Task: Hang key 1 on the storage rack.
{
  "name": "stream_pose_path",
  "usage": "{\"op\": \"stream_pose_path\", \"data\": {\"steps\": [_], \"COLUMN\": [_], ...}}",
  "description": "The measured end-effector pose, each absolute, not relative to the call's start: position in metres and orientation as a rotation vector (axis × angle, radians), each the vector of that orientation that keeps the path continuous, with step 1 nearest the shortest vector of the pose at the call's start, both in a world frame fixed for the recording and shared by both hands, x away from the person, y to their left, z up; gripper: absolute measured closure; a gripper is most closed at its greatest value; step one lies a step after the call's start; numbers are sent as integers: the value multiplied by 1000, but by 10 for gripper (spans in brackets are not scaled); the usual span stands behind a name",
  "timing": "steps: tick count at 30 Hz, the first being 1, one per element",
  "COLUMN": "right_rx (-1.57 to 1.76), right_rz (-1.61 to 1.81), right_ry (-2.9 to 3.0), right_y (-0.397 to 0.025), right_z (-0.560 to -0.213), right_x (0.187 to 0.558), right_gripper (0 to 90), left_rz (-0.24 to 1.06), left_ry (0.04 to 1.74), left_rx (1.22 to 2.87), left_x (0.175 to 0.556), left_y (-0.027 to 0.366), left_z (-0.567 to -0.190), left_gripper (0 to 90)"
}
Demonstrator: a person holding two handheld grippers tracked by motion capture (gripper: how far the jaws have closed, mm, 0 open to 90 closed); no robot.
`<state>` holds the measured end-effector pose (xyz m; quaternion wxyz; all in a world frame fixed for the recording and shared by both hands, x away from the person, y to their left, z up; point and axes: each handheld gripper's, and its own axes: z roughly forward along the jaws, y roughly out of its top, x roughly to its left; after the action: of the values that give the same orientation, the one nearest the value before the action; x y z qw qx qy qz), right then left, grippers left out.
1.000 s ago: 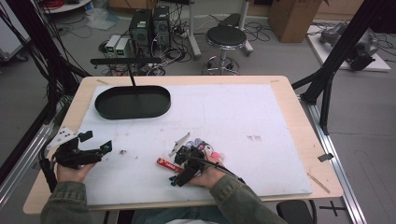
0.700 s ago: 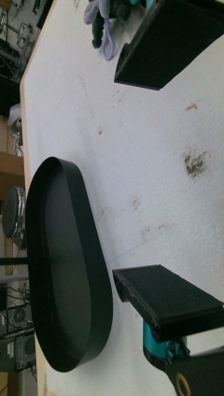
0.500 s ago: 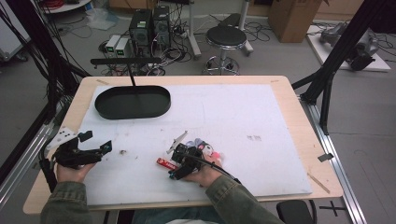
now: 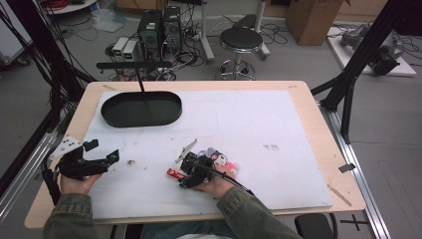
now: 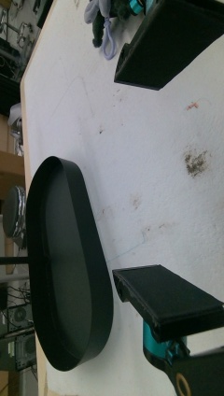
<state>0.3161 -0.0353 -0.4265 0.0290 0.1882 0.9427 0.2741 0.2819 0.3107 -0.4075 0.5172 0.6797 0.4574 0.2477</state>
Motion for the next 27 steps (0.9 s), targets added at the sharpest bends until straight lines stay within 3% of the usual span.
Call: {"op": "stream_pose_path", "data": {"steps": [5,8,9,10,27], "right_rx": [530,479,417,398,625], "right_rz": [818,813,803,796,974], "right_ry": [2897,2891,2895,2891,2874], "right_y": [-33,-32,-30,-29,-47], "right_z": [-426,-426,-425,-425,-409], "right_x": [314,312,308,306,317], "right_gripper": [601,654,730,738,755], "left_rz": [594,595,595,595,595], "left_ry": [1098,1099,1097,1098,1097], "left_rx": [1632,1634,1636,1637,1630], "left_x": [282,282,282,282,282], "left_y": [310,310,310,310,311], "left_z": [-407,-407,-407,-407,-407], "left_gripper": [70,70,70,70,70]}}
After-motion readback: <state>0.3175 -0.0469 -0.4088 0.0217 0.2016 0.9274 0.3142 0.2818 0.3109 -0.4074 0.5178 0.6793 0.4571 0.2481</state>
